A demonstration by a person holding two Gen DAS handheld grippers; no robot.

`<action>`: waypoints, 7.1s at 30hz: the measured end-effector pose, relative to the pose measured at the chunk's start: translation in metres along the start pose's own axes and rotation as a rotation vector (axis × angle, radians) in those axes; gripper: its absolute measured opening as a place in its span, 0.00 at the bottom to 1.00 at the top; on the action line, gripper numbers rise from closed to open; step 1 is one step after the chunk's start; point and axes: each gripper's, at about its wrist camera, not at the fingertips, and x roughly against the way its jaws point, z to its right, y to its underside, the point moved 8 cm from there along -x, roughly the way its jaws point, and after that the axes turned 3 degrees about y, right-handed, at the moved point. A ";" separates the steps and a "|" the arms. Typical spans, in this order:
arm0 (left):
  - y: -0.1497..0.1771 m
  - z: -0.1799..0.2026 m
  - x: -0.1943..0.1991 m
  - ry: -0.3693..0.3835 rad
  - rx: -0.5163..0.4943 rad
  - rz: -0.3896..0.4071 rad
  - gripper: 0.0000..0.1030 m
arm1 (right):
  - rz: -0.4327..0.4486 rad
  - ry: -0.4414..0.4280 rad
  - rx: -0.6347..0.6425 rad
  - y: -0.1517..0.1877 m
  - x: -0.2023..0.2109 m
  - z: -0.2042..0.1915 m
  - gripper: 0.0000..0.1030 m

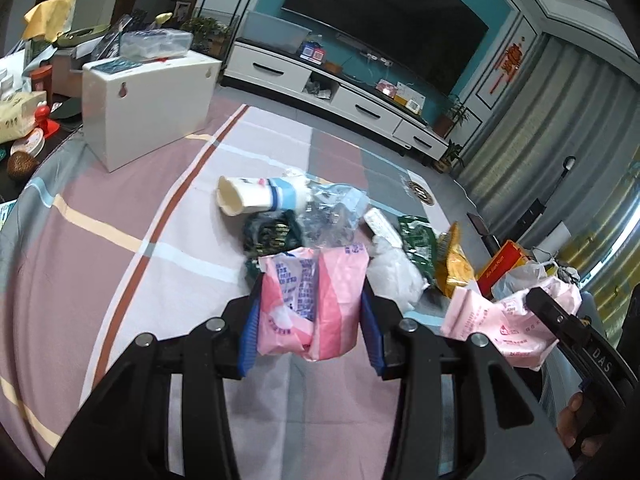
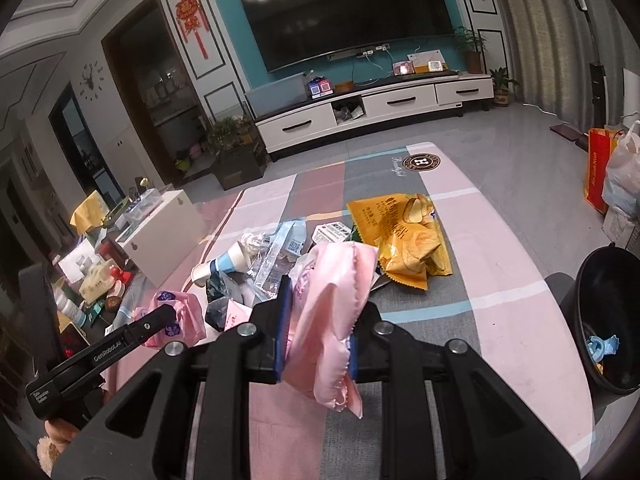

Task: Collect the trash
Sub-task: 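Carry the pink fabric and tissue pack over the black bin with both tools, then open both tools to drop the pink fabric and tissue pack into the bin, then move both open tools back over the trash on the table, then grasp the white plastic bag with the right tool while the left tool grasps the dark green bag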

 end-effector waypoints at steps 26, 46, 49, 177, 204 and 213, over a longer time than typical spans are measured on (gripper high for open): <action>0.047 0.211 0.013 0.204 -0.258 0.001 0.43 | 0.248 0.207 -0.269 -0.033 0.103 0.156 0.23; 0.128 0.350 -0.044 0.390 -0.438 -0.192 0.43 | 0.284 0.491 -0.558 0.018 0.147 0.296 0.23; 0.139 0.360 -0.052 0.414 -0.445 -0.226 0.43 | 0.275 0.511 -0.587 0.025 0.149 0.308 0.23; -0.010 -0.052 0.000 -0.148 0.050 0.065 0.97 | 0.113 0.214 0.174 0.038 -0.051 0.003 0.97; -0.008 -0.050 -0.061 -0.074 0.056 -0.037 0.89 | -0.199 0.059 0.085 0.036 -0.151 -0.024 0.92; -0.009 -0.056 -0.094 -0.063 0.079 -0.086 0.87 | -0.250 0.037 0.063 0.045 -0.174 -0.019 0.83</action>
